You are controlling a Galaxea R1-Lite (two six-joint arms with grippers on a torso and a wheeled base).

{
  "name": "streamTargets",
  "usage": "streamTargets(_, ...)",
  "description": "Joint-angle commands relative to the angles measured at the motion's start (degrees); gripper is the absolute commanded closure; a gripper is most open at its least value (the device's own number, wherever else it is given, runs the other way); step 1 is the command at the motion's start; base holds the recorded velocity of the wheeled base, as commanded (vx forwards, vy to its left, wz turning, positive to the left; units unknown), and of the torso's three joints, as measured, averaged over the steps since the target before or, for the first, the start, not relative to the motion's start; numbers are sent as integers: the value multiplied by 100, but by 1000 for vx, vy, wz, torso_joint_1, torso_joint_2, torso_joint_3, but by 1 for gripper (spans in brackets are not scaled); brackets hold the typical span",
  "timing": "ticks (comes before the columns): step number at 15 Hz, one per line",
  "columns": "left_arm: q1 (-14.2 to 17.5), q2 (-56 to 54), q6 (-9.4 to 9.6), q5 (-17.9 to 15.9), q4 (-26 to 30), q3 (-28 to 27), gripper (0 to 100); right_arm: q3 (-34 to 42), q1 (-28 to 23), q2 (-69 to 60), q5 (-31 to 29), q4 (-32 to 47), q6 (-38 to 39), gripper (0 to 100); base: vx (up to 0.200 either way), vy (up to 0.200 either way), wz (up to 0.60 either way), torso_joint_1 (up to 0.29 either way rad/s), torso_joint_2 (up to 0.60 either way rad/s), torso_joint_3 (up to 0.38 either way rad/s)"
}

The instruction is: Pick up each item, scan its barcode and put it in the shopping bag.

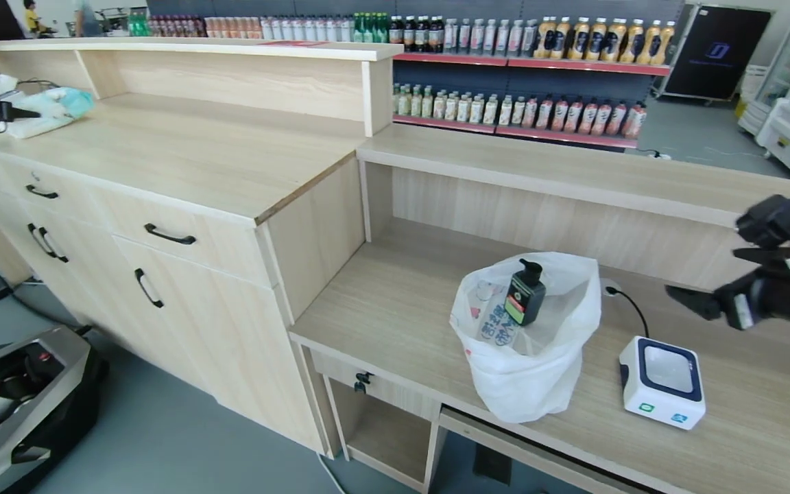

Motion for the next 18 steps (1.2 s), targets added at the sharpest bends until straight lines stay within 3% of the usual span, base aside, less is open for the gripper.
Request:
streamTargets(1,9,-2,0,0,-1,0,0,732,-1837,-1939,-487,1302,-300,0,0,0,-600,2,7,2)
streamTargets(3,9,-2,0,0,-1,0,0,864,-2180,-2000,-1199,1619,-19,0,0,0,-600,2,2,0)
streamTargets(4,9,-2,0,0,-1,0,0,864,-2171,-1939,-1418,1610,491,0,0,0,-600,-2,-2,7)
streamTargets(5,9,-2,0,0,-1,0,0,847,-2110,-1526,-1366,1513,1818,0,0,0,0,0,0,0)
streamTargets(7,9,-2,0,0,-1,0,0,996,-2101,-673,-1366,995,2363,0,0,0,0,0,0,0)
streamTargets(10,9,-2,0,0,-1,0,0,1216,-2268,381,-1339,-552,2337,0,0,0,0,0,0,0)
streamTargets(12,9,-2,0,0,-1,0,0,1304,-2391,759,-873,-1273,1950,0,0,0,0,0,0,0)
streamTargets(14,9,-2,0,0,-1,0,0,1392,-2505,821,-662,-1326,1537,0,0,0,0,0,0,0)
streamTargets(18,9,-2,0,0,-1,0,0,1436,-2461,452,-601,-1291,1510,0,0,0,0,0,0,0)
